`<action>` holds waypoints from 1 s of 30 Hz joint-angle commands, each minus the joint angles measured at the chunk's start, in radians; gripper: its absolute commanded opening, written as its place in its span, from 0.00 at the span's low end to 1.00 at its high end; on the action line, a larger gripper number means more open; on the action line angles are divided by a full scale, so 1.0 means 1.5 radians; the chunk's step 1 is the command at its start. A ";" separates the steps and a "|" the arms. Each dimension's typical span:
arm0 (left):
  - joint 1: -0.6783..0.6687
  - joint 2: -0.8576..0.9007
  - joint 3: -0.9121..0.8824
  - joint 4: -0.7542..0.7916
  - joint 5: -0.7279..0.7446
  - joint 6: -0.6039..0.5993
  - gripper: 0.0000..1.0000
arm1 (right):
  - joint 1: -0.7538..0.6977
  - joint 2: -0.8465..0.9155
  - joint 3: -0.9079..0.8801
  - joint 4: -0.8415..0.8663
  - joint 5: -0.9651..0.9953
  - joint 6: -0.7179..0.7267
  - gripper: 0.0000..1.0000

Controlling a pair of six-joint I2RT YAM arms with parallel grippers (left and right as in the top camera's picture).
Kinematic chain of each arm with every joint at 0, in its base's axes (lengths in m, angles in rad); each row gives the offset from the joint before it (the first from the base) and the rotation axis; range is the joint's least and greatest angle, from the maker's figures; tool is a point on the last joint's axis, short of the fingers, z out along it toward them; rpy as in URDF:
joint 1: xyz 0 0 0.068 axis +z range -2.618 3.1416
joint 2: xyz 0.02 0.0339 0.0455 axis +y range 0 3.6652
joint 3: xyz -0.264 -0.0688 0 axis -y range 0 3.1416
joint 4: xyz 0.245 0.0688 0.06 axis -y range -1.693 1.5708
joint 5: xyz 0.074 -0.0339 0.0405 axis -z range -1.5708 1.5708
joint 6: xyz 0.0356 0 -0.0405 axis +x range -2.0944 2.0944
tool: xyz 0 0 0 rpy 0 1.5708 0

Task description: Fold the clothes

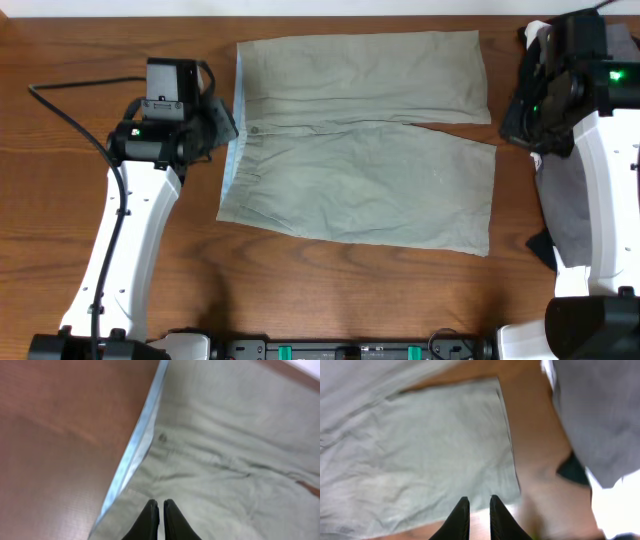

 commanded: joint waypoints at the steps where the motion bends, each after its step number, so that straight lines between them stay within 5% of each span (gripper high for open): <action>1: 0.001 0.005 -0.023 -0.027 -0.009 -0.034 0.09 | 0.001 -0.007 -0.045 -0.024 -0.003 0.111 0.14; 10: 0.001 0.005 -0.035 -0.054 -0.007 -0.034 0.15 | 0.003 -0.008 -0.270 -0.025 -0.003 0.268 0.08; 17: 0.001 0.009 -0.035 -0.041 -0.007 -0.034 0.16 | 0.002 -0.008 -0.409 0.030 0.020 0.277 0.09; 21: 0.001 0.022 -0.035 -0.041 -0.007 -0.034 0.37 | 0.002 -0.008 -0.474 0.091 0.024 0.277 0.12; 25: 0.001 0.041 -0.035 -0.042 -0.006 -0.035 0.45 | -0.005 -0.008 -0.506 0.138 0.025 0.277 0.11; 28: 0.001 0.056 -0.035 -0.042 0.000 -0.036 0.46 | -0.011 -0.008 -0.510 0.151 0.025 0.277 0.14; 30: 0.001 0.066 -0.035 -0.042 0.003 -0.035 0.47 | -0.010 -0.008 -0.513 0.163 0.025 0.266 0.29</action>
